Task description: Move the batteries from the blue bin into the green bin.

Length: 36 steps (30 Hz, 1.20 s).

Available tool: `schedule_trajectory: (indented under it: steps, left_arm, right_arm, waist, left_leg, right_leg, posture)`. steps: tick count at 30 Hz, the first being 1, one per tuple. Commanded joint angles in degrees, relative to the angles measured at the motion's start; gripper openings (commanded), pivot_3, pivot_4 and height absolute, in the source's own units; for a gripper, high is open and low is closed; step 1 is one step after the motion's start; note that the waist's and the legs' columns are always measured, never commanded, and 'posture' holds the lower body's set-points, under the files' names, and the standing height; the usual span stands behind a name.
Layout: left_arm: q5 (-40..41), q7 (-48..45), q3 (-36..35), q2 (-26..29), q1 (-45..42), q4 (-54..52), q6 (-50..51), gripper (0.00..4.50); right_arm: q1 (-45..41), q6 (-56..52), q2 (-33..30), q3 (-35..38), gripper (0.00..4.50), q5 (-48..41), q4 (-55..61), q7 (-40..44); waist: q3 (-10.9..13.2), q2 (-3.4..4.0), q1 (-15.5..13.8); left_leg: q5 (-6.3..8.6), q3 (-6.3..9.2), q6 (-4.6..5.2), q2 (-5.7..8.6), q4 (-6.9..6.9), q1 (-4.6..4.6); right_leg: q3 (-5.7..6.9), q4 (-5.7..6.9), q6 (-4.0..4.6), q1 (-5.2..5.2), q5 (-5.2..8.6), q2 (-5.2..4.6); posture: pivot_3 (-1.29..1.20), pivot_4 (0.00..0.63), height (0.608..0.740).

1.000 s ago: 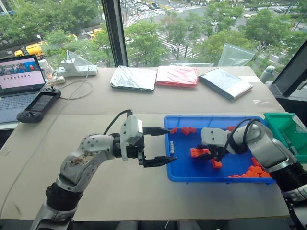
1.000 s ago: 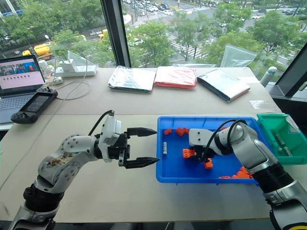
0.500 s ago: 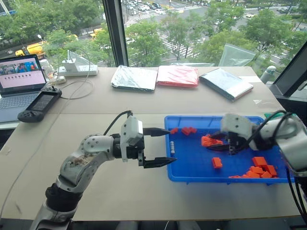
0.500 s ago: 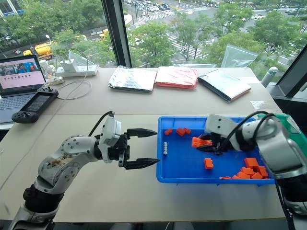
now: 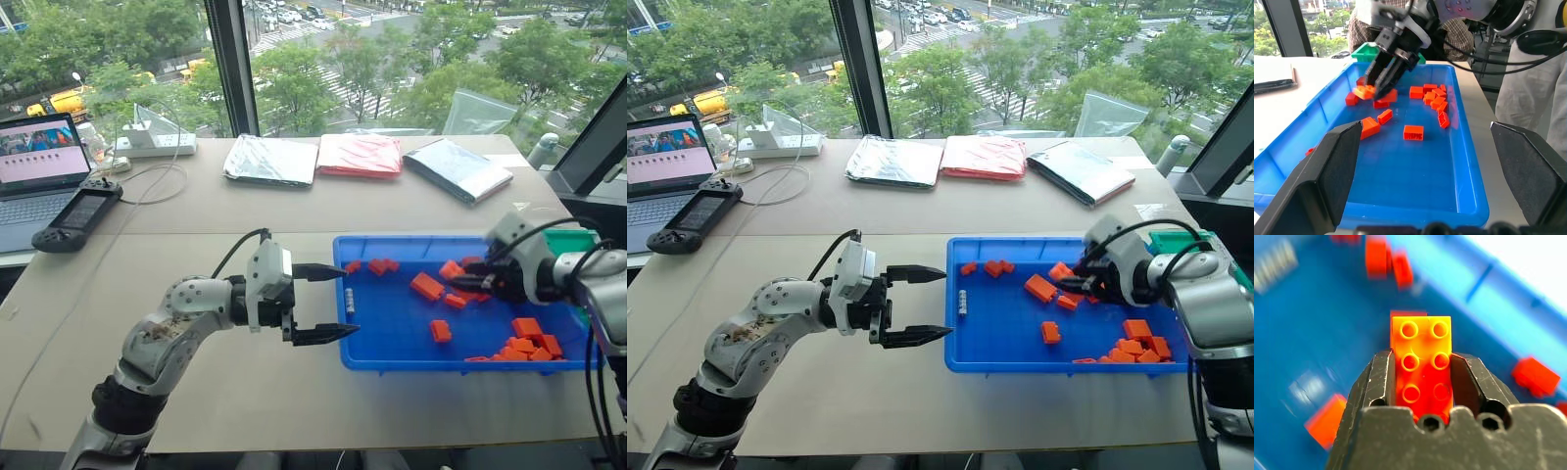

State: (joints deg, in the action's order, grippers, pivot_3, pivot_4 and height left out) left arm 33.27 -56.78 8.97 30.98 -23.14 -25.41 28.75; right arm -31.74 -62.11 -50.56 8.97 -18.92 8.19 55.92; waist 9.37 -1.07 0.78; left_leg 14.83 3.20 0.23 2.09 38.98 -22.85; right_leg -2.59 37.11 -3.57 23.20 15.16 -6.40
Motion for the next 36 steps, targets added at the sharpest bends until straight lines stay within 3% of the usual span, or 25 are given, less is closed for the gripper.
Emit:
schedule_trajectory:
  steps: [1,10,16,26,30,36]
  left_arm:
    - [-0.1,-0.1,-0.1,-0.1,-0.2,-1.7,-1.5,4.50]
    - [-0.5,0.0,0.3,-0.3,0.2,-2.2,-1.4,4.50]
    - [-0.4,-0.3,0.5,-0.3,0.4,-2.1,-1.5,4.50]
    - [-0.3,-1.0,0.5,-0.1,0.3,-1.9,-1.3,4.50]
    - [-0.3,-1.2,0.3,0.1,0.0,-1.4,-1.2,4.50]
    - [0.0,-2.1,-1.1,2.1,-0.2,-0.7,-0.8,4.50]
  right_arm:
    - [-3.4,-10.3,2.1,7.6,1.39,-6.2,0.5,-3.4]
    - [-6.2,-22.0,8.1,17.7,1.39,-11.1,0.2,-12.5]
    - [-5.1,-16.3,4.9,18.3,1.39,-5.3,-5.3,-20.1]
    - [-4.9,-17.9,3.2,23.0,1.39,-6.9,-6.1,-23.9]
    - [-3.1,-18.4,2.6,22.4,1.39,-7.4,-4.8,-23.9]
    - [5.7,-12.9,-2.1,13.7,1.39,-5.6,1.6,-23.0]
  waist:
    - [0.0,0.00,-0.2]
    - [0.0,0.00,-0.2]
    - [0.0,0.00,-0.2]
    - [0.0,0.01,0.1]
    - [0.0,0.01,0.1]
    - [0.0,0.01,-0.1]
  left_leg:
    - [0.00,0.01,0.00,0.00,0.00,0.00]
    - [0.01,-0.01,0.01,0.05,0.00,-0.04]
    - [0.01,-0.02,0.01,0.05,0.00,-0.04]
    - [0.01,-0.07,0.01,0.03,-0.02,-0.02]
    - [0.01,-0.06,0.02,0.03,-0.01,-0.03]
    - [0.01,-0.07,0.03,0.06,0.00,-0.05]
  right_leg:
    - [0.01,0.00,0.00,0.00,0.00,0.00]
    - [0.01,0.01,-0.01,0.01,0.00,-0.03]
    - [0.02,0.01,-0.01,0.00,0.00,-0.03]
    - [-0.01,0.01,-0.01,0.01,0.00,-0.02]
    - [-0.01,0.01,-0.01,0.00,0.00,-0.02]
    - [-0.01,-0.01,-0.01,-0.02,0.00,-0.04]
  posture:
    - [0.00,0.150,0.740]
    - [0.00,0.150,0.740]
    - [0.00,0.150,0.740]
    - [0.00,0.150,0.740]
    - [0.00,0.150,0.740]
    - [0.00,0.150,0.740]
